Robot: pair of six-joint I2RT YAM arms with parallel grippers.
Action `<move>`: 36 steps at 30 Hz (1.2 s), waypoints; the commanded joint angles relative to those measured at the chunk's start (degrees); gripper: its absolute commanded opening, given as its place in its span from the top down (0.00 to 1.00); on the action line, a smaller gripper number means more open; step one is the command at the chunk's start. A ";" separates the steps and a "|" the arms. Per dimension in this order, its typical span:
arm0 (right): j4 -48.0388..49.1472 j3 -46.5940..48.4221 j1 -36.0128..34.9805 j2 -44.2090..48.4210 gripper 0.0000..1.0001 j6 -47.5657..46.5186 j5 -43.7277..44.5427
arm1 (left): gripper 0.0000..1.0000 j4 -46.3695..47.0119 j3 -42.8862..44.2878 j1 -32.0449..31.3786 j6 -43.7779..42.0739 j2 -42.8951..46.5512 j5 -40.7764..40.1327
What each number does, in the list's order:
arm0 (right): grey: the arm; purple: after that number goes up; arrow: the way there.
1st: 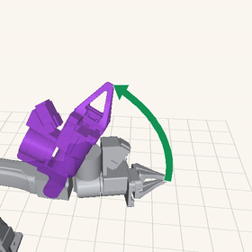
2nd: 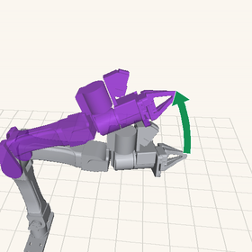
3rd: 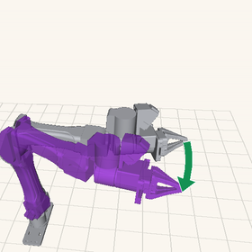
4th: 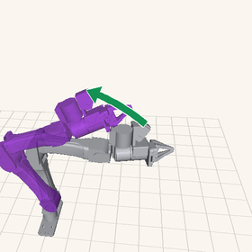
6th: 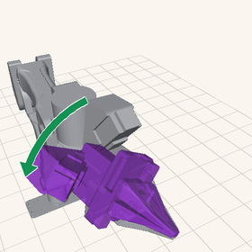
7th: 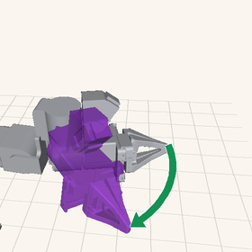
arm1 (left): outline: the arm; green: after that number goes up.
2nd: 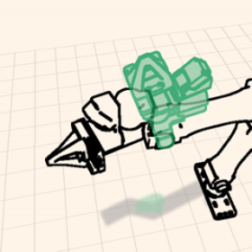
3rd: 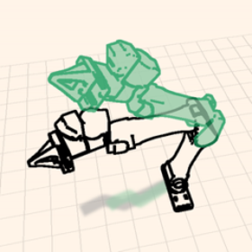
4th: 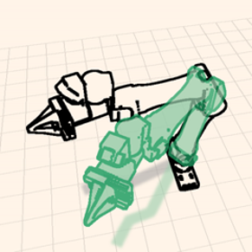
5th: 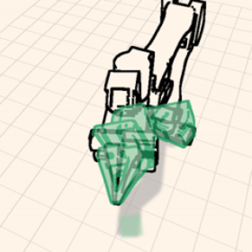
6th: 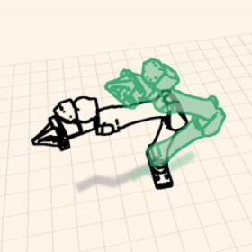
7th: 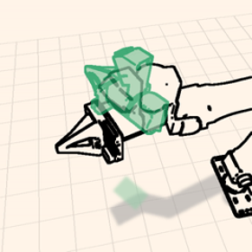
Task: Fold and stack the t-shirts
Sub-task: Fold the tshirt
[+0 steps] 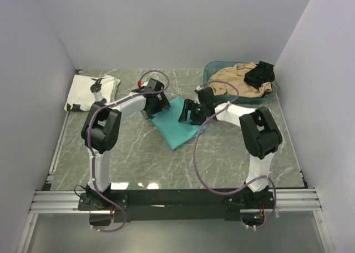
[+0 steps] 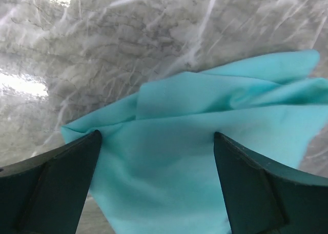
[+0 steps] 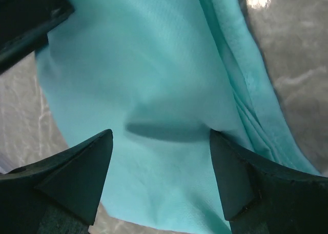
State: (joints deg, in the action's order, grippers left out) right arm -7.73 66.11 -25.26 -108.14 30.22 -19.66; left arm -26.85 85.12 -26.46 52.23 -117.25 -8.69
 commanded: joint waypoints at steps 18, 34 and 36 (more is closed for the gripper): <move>-7.13 8.87 -1.20 2.83 0.15 -18.00 4.72 | 0.01 3.12 -26.93 -2.37 3.05 18.98 2.53; -0.97 -11.24 -0.59 41.15 0.01 -4.56 28.08 | 0.00 -6.73 -25.62 -4.32 1.04 36.05 -11.79; -2.46 -12.84 -0.23 44.75 0.00 -2.37 32.29 | 0.01 -3.75 -25.53 -1.42 -0.37 34.38 -10.21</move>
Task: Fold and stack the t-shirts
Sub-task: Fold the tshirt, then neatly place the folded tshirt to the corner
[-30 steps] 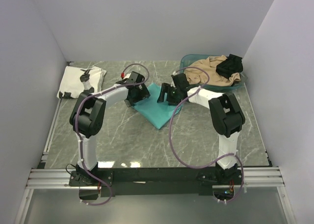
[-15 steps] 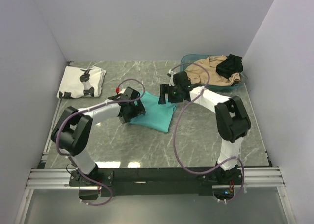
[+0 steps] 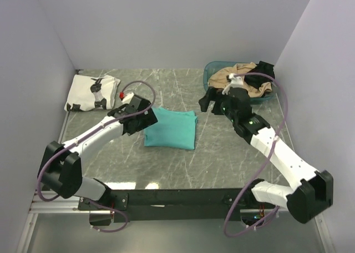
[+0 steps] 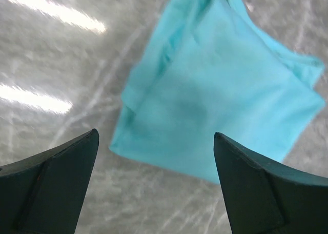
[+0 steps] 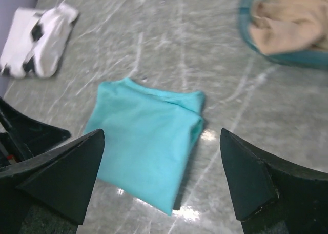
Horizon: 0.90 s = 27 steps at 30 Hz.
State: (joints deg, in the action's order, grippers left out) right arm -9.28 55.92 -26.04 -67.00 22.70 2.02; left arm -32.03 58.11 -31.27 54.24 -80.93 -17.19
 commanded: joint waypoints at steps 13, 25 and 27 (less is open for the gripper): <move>-2.94 -13.46 7.30 12.16 0.00 11.66 16.00 | 0.01 9.79 7.20 6.92 -11.17 -18.20 9.01; -0.57 -16.55 11.98 14.53 0.00 10.88 10.90 | 0.34 6.28 11.50 0.95 -13.90 -28.67 7.70; -0.65 -16.81 12.42 14.36 0.00 10.79 10.99 | 0.43 5.93 12.03 0.51 -13.55 -29.55 7.96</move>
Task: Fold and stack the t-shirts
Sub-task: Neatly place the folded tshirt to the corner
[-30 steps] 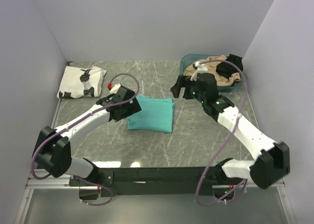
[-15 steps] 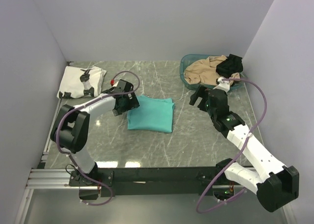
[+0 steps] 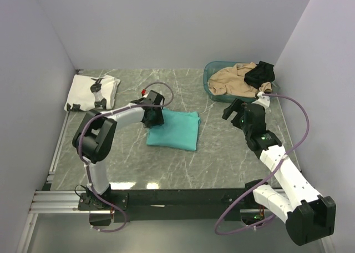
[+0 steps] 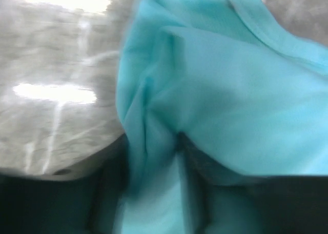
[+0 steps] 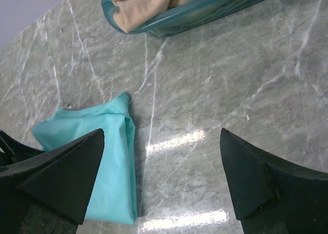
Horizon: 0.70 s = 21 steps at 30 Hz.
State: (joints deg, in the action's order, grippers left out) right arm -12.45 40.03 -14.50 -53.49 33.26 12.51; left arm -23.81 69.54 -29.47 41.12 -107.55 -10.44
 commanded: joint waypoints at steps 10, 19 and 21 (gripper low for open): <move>2.69 -1.97 2.11 1.03 0.00 -0.38 2.16 | 0.99 -9.66 10.70 -1.64 -4.81 -7.85 -12.63; 1.38 -0.66 2.64 -1.87 0.00 -1.61 1.72 | 0.99 -2.92 12.82 0.29 -25.81 -2.67 -35.96; 1.20 -0.48 2.81 -2.40 0.00 -1.96 2.07 | 0.99 -2.46 16.04 3.78 -29.68 -3.28 -32.47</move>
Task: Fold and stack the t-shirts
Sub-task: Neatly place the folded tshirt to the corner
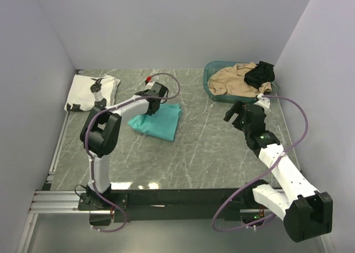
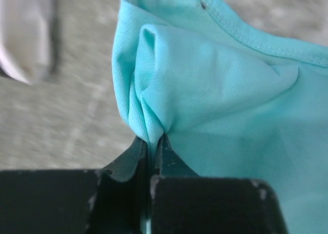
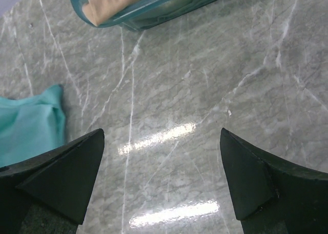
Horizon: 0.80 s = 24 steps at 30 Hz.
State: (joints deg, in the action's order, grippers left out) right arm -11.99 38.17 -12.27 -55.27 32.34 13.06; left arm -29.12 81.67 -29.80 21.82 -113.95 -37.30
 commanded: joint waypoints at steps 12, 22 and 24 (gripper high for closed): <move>1.18 0.67 1.11 -1.68 0.00 -1.75 4.43 | 0.99 8.28 9.38 14.85 -32.27 -0.57 -4.02; 0.13 2.78 1.29 -8.62 0.00 -2.37 6.98 | 0.99 11.54 13.52 21.53 -37.47 3.03 -3.75; -0.40 3.13 1.37 -9.33 0.00 -2.28 7.85 | 0.99 12.69 13.43 22.94 -37.82 4.34 -2.17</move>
State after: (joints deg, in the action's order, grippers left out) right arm -12.27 38.48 -11.49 -63.70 30.41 17.80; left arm -19.97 93.23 -8.43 -13.10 -114.72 -40.49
